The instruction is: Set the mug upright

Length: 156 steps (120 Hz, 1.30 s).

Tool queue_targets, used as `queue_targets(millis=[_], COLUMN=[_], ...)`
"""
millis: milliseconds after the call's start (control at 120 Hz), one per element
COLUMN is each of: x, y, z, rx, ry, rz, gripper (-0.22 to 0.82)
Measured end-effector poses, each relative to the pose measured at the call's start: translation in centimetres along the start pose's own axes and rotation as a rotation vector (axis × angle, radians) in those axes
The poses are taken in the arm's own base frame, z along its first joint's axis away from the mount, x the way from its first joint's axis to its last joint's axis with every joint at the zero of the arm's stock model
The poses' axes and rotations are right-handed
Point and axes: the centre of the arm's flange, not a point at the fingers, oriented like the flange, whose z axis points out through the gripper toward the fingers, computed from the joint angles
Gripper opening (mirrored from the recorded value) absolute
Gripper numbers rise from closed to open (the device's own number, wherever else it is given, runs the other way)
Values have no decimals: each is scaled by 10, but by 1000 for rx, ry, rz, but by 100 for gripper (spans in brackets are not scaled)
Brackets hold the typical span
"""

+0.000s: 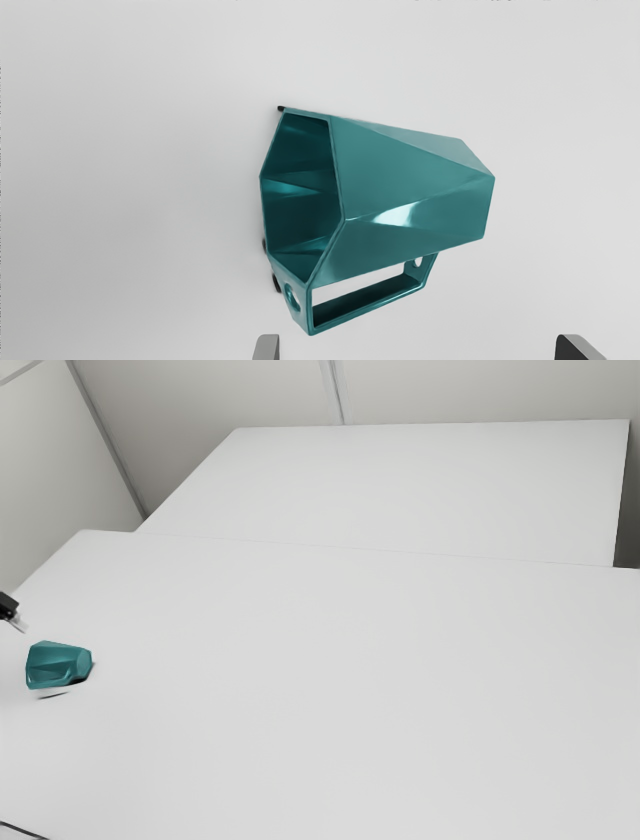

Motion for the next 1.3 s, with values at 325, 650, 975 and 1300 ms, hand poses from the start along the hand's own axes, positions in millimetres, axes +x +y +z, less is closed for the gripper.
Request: queue_targets(millis=[325, 650, 975, 1300], x=[25, 17, 10, 31], y=[-22, -27, -30, 18], z=[35, 70, 85, 63], rx=[-151, -267, -292, -283], ry=[71, 97, 98, 132], rz=[156, 243, 307, 443], gripper=[60, 60, 32, -8])
